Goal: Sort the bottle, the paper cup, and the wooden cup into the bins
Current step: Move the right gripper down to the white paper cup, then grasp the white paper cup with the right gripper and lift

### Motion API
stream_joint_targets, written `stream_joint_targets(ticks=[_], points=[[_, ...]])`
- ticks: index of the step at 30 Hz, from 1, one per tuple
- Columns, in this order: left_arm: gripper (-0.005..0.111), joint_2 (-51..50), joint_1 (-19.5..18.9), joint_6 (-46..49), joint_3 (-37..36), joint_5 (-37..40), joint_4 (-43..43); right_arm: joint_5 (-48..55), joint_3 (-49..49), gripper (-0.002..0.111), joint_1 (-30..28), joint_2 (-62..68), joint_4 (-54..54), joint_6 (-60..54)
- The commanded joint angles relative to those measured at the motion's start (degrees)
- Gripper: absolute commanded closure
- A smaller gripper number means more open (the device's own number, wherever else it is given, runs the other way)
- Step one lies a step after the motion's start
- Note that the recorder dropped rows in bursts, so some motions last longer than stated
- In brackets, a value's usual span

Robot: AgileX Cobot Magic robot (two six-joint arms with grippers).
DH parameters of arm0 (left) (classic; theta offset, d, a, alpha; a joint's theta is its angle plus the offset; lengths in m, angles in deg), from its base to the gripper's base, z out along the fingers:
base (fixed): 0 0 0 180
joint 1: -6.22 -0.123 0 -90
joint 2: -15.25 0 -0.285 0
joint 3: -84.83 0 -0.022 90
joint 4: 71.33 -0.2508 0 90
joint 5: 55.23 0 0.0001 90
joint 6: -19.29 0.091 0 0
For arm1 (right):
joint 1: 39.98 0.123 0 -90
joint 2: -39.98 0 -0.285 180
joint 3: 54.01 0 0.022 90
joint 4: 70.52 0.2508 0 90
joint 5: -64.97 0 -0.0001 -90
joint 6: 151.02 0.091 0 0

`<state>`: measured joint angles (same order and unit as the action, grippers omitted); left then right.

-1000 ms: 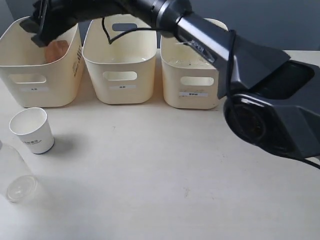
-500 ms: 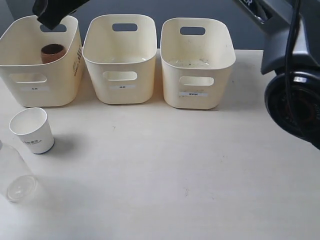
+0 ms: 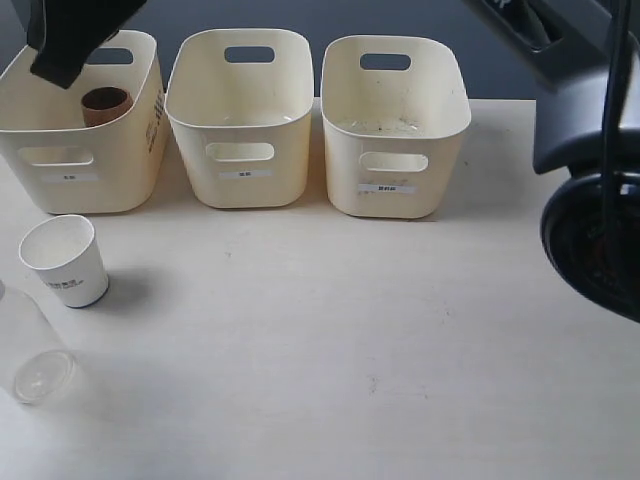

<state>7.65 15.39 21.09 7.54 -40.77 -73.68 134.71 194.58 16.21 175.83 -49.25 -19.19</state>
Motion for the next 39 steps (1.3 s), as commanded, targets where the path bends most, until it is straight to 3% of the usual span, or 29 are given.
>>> stream_joint_targets(ticks=[1,4,9,12,17,19,23,26,28,39], points=[[0.107,-0.2,0.0,-0.2,0.1,-0.8,-0.1,0.2,0.1,0.109,2.5,0.0,-1.8,-2.4],[0.107,-0.2,0.0,-0.2,0.1,-0.8,-0.1,0.2,-1.9,0.109,5.2,1.0,-4.1,-5.8],[0.107,-0.2,0.0,-0.2,0.1,-0.8,-0.1,0.2,-19.3,0.109,7.8,1.2,-9.4,-10.9],[0.107,-0.2,0.0,-0.2,0.1,-0.8,-0.1,-9.7,-28.1,0.109,9.9,1.2,-15.0,-13.6],[0.107,-0.2,0.0,-0.2,0.1,-0.8,-0.1,-29.8,-35.9,0.109,11.9,1.2,-22.4,-16.5],[0.107,-0.2,0.0,-0.2,0.1,-0.8,-0.1,-33.1,-37.0,0.109,11.3,1.2,-23.6,-16.6],[0.107,-0.2,0.0,-0.2,0.1,-0.8,-0.1,-32.7,-37.0,0.09,10.8,1.2,-23.1,-16.5],[0.107,-0.2,0.0,-0.2,0.1,-0.8,-0.1,-32.6,-37.0,0.062,10.8,1.3,-23.1,-16.4],[0.107,-0.2,0.0,-0.2,0.1,-0.8,-0.1,-33.4,-37.0,0.049,10.8,1.4,-22.3,-16.4],[0.107,-0.2,0.0,-0.2,0.1,-0.8,-0.1,-40.0,-37.0,0.049,10.8,1.9,-18.9,-22.7]])
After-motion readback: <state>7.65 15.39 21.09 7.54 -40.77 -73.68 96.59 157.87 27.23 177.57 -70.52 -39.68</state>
